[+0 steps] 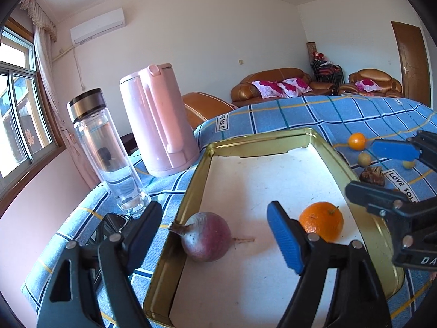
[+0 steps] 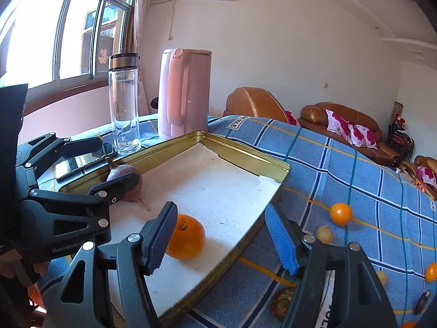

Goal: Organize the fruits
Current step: 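Lower the onion into the tray and open the left tool while the right tool releases the mandarin there, then grasp a brown round fruit on the tablecloth with the right tool, then grasp a mandarin with the left tool while the right tool holds the brown fruit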

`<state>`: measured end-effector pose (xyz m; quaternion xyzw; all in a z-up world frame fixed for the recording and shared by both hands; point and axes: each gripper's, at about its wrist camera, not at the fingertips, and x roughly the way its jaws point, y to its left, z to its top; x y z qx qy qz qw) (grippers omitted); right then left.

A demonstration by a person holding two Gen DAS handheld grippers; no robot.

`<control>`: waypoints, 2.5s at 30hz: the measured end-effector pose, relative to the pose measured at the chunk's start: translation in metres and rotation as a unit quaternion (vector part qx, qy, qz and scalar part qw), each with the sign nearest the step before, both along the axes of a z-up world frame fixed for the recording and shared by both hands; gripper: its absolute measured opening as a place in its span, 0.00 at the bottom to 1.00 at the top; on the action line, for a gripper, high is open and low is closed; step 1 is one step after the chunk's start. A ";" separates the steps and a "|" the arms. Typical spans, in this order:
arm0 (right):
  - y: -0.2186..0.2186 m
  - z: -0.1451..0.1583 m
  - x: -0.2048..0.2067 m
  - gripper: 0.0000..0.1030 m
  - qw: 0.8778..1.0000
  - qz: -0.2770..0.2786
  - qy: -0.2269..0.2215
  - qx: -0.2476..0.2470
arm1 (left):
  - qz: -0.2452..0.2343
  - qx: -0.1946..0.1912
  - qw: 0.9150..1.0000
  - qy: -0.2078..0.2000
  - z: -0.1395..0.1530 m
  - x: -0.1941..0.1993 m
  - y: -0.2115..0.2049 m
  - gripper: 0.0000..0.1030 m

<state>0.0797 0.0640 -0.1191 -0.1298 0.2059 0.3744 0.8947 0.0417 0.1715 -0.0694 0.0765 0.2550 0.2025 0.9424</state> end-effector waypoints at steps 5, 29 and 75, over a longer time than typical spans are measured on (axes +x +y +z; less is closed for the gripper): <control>-0.042 0.002 0.000 0.67 0.999 -0.035 -0.008 -0.007 | -0.016 -0.018 1.000 -0.017 0.004 -0.004 -0.013 0.84; -0.055 -0.036 0.034 0.41 0.988 -0.039 0.113 -0.102 | -0.072 -0.025 0.997 -0.017 0.003 -0.002 -0.064 0.86; -0.337 -0.012 0.005 0.41 0.942 -0.327 0.038 0.061 | -0.326 -0.090 0.936 0.095 -0.008 0.091 -0.324 0.85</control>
